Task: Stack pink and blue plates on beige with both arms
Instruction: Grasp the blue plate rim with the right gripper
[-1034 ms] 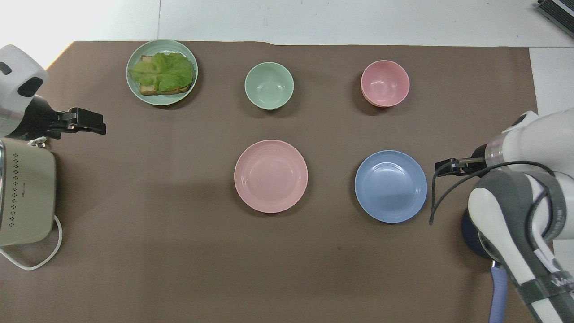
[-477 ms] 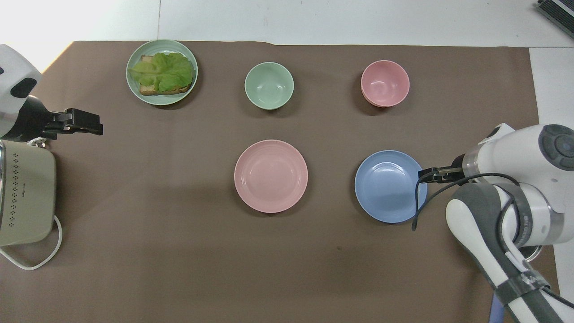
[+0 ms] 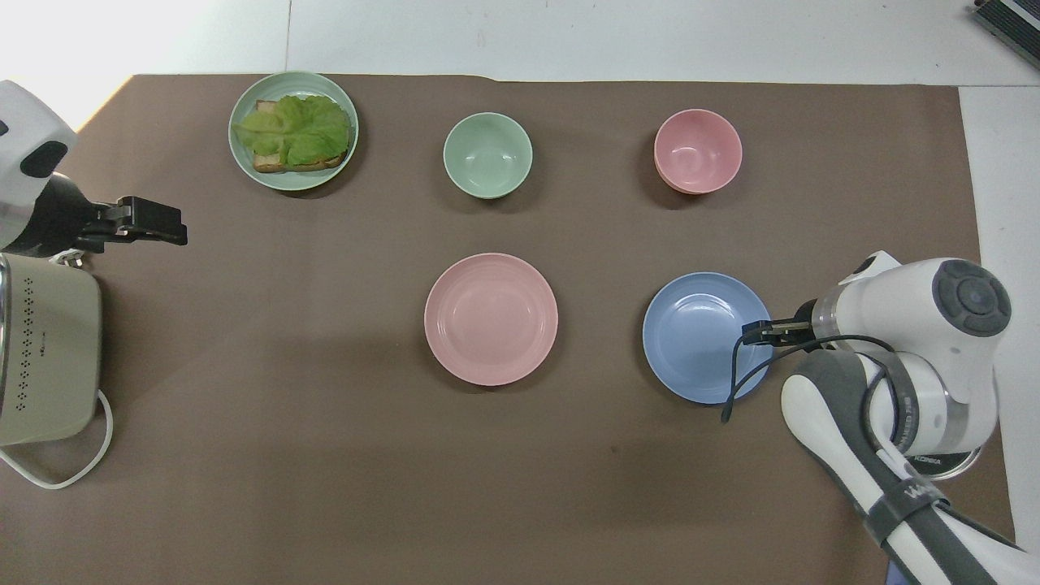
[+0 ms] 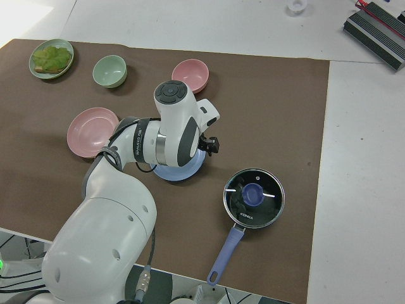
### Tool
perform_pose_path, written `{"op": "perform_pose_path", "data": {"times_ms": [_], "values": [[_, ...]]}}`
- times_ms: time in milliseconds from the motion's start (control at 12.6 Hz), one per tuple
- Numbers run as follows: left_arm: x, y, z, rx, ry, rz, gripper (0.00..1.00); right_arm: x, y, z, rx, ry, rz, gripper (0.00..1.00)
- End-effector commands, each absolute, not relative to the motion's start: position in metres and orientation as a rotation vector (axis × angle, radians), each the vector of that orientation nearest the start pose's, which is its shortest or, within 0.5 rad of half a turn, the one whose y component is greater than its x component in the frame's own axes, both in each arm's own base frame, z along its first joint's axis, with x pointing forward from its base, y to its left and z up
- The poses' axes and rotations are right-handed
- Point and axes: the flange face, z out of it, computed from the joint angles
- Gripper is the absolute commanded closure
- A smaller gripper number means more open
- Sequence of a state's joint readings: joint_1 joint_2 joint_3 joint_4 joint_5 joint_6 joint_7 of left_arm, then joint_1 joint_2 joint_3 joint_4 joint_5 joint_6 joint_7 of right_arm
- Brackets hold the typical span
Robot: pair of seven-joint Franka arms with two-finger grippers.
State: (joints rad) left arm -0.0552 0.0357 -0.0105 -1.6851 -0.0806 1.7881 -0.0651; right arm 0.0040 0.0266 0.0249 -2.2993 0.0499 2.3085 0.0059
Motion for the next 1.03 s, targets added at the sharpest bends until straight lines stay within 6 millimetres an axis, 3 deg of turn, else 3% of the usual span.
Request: {"op": "perform_pose_path", "data": {"times_ms": [0, 159, 239, 557, 636, 795, 955], "values": [[0.572, -0.04, 0.567, -3.203, -0.017, -0.016, 0.0, 0.506, 0.007, 0.321, -3.089, 0.022, -0.005, 0.23], [0.57, -0.036, 0.566, -3.202, -0.016, 0.017, 0.0, 0.506, 0.001, 0.309, -3.045, 0.11, 0.017, 0.31], [0.569, -0.035, 0.566, -3.194, -0.014, 0.026, 0.0, 0.506, 0.001, 0.305, -3.033, 0.13, 0.025, 0.39], [0.566, -0.03, 0.582, -3.153, 0.051, 0.018, 0.0, 0.506, -0.006, 0.303, -2.997, 0.218, 0.034, 0.93], [0.566, -0.029, 0.587, -3.145, 0.076, 0.008, 0.0, 0.505, -0.007, 0.303, -2.993, 0.225, 0.04, 1.0], [0.566, -0.029, 0.586, -3.15, 0.064, 0.005, 0.0, 0.505, -0.008, 0.305, -2.986, 0.241, 0.044, 1.0], [0.566, -0.031, 0.586, -3.152, 0.071, 0.003, 0.0, 0.51, -0.004, 0.327, -2.977, 0.222, 0.035, 1.0]]}}
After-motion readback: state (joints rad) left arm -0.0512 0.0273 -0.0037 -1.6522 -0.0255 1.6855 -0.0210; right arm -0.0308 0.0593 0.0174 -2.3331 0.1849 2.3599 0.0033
